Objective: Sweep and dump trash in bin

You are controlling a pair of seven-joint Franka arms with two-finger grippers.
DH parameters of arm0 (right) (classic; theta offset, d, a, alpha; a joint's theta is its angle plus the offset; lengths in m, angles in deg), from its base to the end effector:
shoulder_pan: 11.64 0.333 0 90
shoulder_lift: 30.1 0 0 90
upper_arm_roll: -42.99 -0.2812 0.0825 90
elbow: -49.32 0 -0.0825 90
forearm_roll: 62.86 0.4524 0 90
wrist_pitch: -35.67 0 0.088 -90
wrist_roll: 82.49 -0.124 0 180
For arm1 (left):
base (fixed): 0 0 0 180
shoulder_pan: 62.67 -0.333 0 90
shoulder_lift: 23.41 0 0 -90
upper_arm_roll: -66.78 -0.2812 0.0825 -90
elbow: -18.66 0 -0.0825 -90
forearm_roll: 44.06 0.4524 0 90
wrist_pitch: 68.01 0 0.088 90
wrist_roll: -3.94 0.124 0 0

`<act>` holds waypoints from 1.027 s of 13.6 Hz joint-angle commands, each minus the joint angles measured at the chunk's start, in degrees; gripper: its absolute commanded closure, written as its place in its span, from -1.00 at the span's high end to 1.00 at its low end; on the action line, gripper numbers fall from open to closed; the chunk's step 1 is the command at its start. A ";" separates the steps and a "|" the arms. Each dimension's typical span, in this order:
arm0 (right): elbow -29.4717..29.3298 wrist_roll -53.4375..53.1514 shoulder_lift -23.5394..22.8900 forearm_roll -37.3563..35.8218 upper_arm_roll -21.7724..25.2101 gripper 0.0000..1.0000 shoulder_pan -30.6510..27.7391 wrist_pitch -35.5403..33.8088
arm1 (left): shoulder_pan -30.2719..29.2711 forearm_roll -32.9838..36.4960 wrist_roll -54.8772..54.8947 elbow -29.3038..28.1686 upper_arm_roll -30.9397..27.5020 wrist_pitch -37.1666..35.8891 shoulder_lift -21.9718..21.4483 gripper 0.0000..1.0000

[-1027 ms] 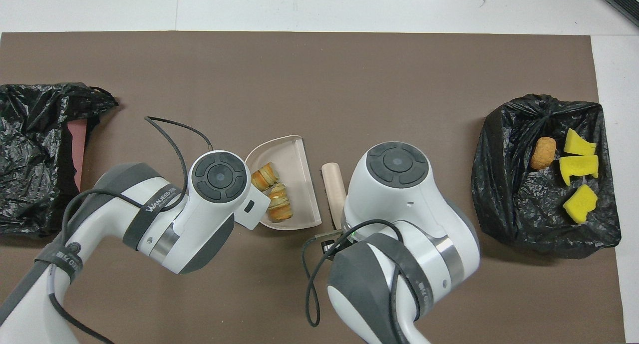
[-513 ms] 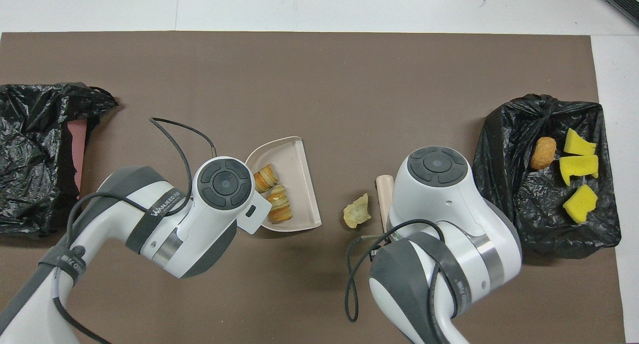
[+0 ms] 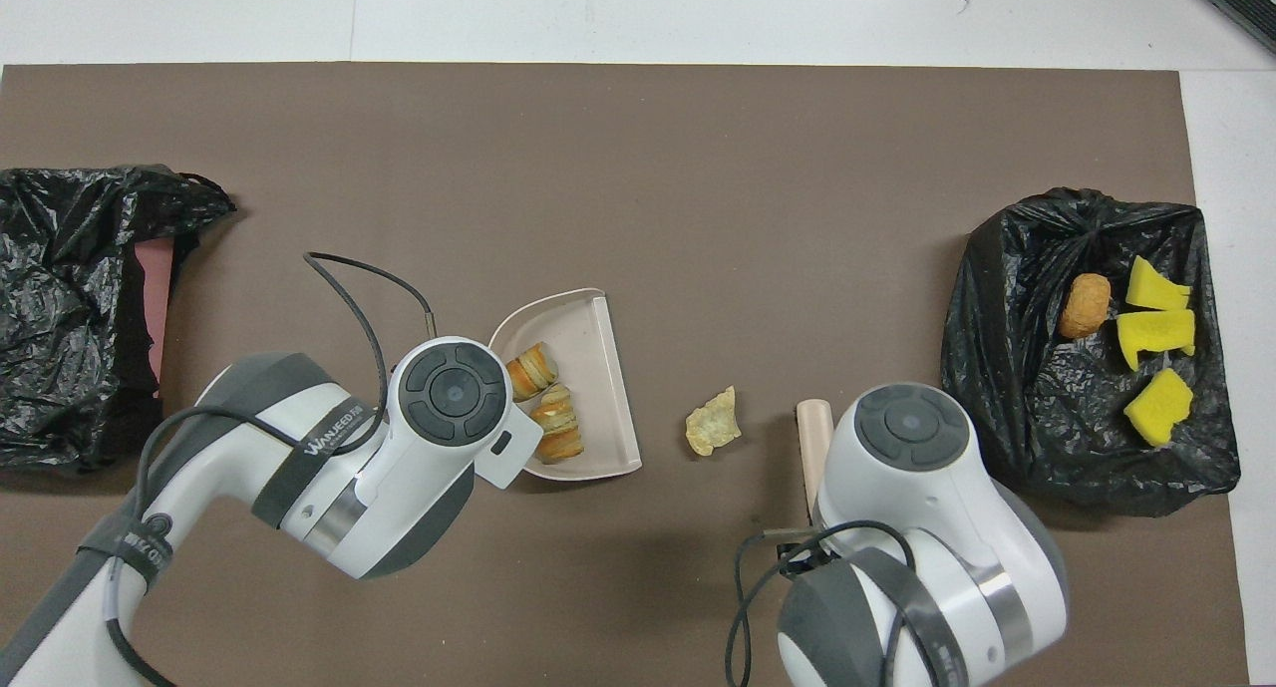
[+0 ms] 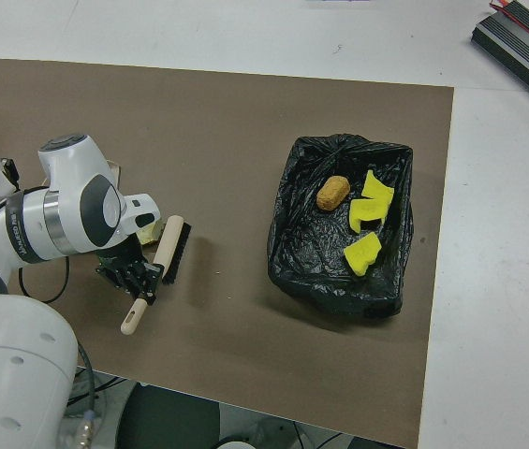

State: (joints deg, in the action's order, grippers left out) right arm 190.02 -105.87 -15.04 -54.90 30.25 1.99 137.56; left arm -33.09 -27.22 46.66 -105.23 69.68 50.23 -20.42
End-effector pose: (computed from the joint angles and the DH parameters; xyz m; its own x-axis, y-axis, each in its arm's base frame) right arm 0.4026 0.2083 0.2777 0.9171 -0.0460 -0.3961 -0.0018 -0.9938 0.1112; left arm 0.4985 -0.2943 0.2705 0.1026 -0.9552 -0.2775 -0.9943 -0.0906 -0.0558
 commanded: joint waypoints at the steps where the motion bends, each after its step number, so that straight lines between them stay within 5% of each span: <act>1: 2.56 -0.17 -0.98 0.66 -0.53 -1.00 -0.80 7.16 | 1.09 1.18 0.52 -2.67 -0.79 0.76 -1.85 -1.00; 4: 1.61 -0.01 -7.38 0.75 -0.71 -1.00 0.17 17.61 | 1.09 1.18 0.52 -2.67 -0.79 0.76 -1.85 -1.00; 8: -10.32 -0.44 -18.81 0.75 -0.88 -1.00 4.29 17.91 | 1.01 1.18 0.52 -2.67 -0.79 0.93 -1.85 -1.00; 14: -22.82 -5.08 -27.26 11.45 -0.97 -1.00 13.69 21.15 | 0.65 1.09 0.43 -2.67 -0.70 1.28 -1.76 -1.00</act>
State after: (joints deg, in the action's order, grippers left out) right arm 171.67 -108.47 -38.54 -46.16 29.51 13.78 156.97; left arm -33.09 -27.22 46.66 -105.45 69.61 50.42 -20.47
